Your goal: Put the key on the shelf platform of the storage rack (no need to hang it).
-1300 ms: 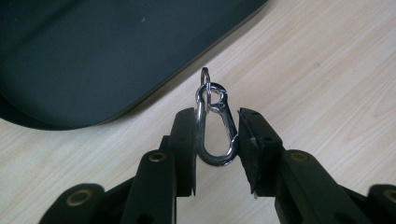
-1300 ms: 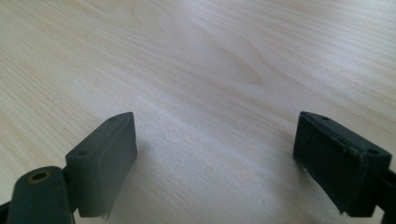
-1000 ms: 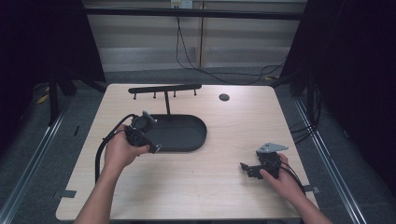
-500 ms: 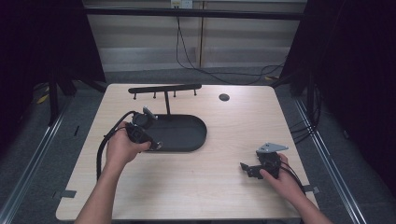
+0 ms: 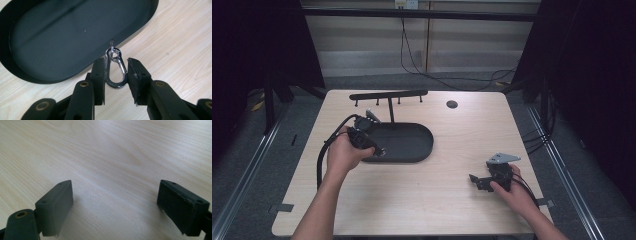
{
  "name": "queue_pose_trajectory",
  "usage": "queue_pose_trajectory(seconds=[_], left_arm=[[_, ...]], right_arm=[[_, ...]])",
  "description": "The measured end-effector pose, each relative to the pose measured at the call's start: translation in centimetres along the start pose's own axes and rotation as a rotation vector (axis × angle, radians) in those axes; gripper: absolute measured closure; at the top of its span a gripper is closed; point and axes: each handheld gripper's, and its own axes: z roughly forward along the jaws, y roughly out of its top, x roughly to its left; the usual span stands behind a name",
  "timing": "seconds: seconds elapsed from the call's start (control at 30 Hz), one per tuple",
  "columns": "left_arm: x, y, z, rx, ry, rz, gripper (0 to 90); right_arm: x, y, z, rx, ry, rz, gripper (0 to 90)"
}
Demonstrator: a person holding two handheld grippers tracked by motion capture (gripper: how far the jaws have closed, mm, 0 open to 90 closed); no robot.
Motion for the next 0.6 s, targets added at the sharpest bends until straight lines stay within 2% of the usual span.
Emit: queue_pose_trajectory(seconds=[0.37, 0.6], left_arm=[[0.05, 0.50, -0.32, -0.002, 0.006, -0.004, 68.1], [0.13, 0.83, 0.11, -0.010, 0.008, -0.018, 68.1]], right_arm=[[0.00, 0.00, 0.00, 0.000, 0.000, 0.000, 12.9], [0.00, 0.00, 0.00, 0.000, 0.000, 0.000, 12.9]])
